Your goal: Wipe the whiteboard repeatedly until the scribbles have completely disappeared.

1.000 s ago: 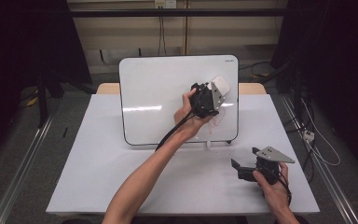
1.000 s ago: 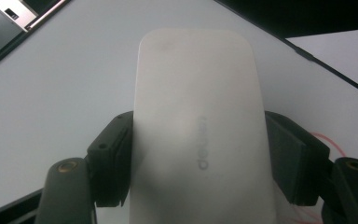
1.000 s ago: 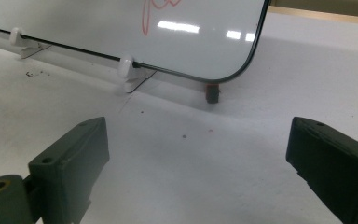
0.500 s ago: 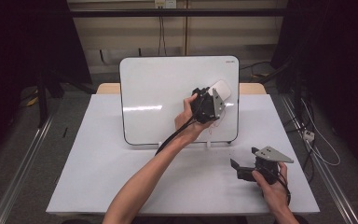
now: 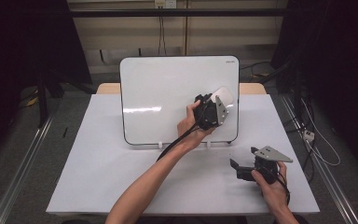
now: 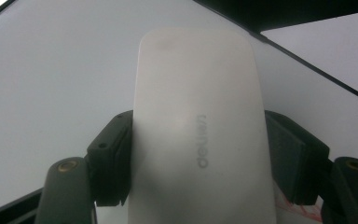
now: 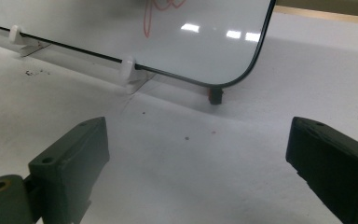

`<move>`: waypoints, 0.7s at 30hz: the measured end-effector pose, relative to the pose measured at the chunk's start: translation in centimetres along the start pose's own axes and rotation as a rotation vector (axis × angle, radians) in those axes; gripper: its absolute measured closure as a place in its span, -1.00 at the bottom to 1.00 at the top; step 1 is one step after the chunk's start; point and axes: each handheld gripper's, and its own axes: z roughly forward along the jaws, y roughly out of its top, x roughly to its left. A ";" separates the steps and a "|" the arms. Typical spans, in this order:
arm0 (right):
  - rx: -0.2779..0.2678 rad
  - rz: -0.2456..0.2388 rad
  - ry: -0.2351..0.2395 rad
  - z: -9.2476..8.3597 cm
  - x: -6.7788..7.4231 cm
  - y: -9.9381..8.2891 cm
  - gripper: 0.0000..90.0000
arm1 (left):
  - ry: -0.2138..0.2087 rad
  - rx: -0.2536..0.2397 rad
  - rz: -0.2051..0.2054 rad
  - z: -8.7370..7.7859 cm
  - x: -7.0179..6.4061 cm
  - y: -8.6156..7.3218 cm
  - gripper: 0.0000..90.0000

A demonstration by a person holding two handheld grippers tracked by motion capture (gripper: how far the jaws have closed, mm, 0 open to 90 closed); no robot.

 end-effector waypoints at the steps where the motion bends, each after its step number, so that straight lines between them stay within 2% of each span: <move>1: -0.002 -0.004 0.001 0.0 0.0 0.0 -0.87 | -0.002 0.000 0.001 0.0 0.0 0.0 -0.31; 4: -0.003 -0.004 0.001 0.0 0.0 0.0 -0.87 | -0.002 0.000 0.002 0.0 0.0 0.0 -0.31; 5: -0.002 -0.002 0.002 0.0 0.0 0.0 -0.87 | -0.015 0.004 -0.003 0.0 -0.1 0.0 -0.31; 7: -0.002 0.000 0.002 0.0 0.0 0.0 -0.87 | -0.015 -0.001 0.018 0.0 -0.6 -0.2 -0.31; 9: -0.001 0.001 0.001 0.0 0.0 0.0 -0.87 | -0.023 -0.001 0.007 -0.1 -0.7 -0.2 -0.31; 15: -0.003 0.001 0.001 -0.1 0.0 0.0 -0.87 | -0.038 -0.003 0.030 -0.2 -1.7 -0.6 -0.31; 16: -0.002 0.003 0.003 0.0 0.0 0.0 -0.87 | -0.030 -0.006 0.023 -0.2 -1.8 -0.6 -0.31; 18: -0.001 0.004 0.003 0.0 0.0 0.0 -0.87 | -0.041 -0.009 0.018 -0.3 -2.0 -0.7 -0.31; 20: -0.003 0.001 0.002 -0.1 0.1 0.0 -0.87 | -0.052 -0.008 0.045 -0.4 -2.6 -1.0 -0.31; 21: -0.002 0.003 0.002 -0.1 0.1 0.0 -0.87 | -0.056 -0.008 0.046 -0.5 -2.9 -1.1 -0.31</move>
